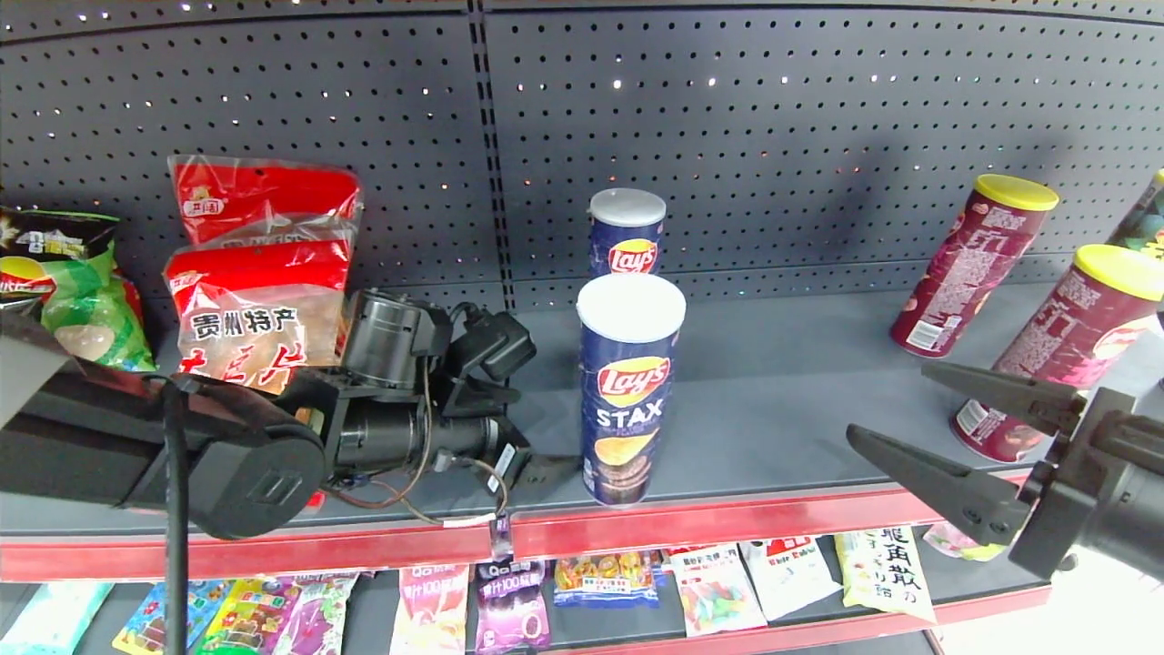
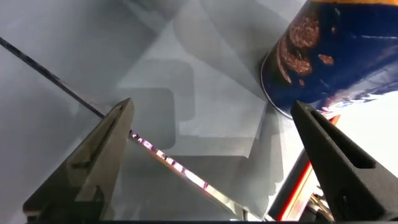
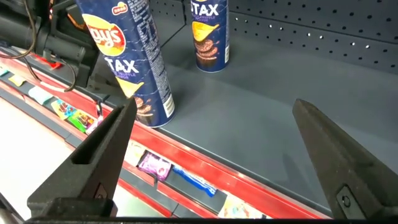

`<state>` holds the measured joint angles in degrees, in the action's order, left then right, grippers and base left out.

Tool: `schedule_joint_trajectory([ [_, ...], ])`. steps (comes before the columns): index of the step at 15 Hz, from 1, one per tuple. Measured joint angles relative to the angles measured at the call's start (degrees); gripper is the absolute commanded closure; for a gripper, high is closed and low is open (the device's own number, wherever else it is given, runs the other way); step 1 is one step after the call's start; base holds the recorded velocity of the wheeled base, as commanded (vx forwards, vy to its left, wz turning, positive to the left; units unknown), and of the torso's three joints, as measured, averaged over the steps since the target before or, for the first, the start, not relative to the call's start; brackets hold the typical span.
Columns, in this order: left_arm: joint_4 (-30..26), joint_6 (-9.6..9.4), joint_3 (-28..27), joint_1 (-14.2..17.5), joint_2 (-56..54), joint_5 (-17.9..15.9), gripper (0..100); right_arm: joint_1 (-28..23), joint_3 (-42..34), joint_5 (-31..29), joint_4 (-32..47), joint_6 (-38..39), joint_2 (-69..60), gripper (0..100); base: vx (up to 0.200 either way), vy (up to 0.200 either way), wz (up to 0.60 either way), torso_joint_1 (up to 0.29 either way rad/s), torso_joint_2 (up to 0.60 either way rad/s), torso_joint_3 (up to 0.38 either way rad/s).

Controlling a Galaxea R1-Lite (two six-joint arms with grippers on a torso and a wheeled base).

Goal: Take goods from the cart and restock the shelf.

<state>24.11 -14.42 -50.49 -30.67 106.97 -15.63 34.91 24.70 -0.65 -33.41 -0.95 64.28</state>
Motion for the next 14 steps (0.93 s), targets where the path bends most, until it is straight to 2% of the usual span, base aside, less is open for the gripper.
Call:
schedule_joint_trajectory([
  [10, 0.02, 0.0, -1.38, -0.2, 1.16, -0.02, 0, -0.05, 0.02, 0.02, -0.05, 0.09, 0.51, 0, 0.0, 0.0, 0.0, 0.0, 0.0, 0.0],
  [14, 2.21, 0.39, 2.26, 1.4, -1.21, 1.84, 0, -0.55, -1.13, -0.04, -0.05, 0.13, 0.33, 0, 0.0, 0.0, 0.0, 0.0, 0.0, 0.0],
])
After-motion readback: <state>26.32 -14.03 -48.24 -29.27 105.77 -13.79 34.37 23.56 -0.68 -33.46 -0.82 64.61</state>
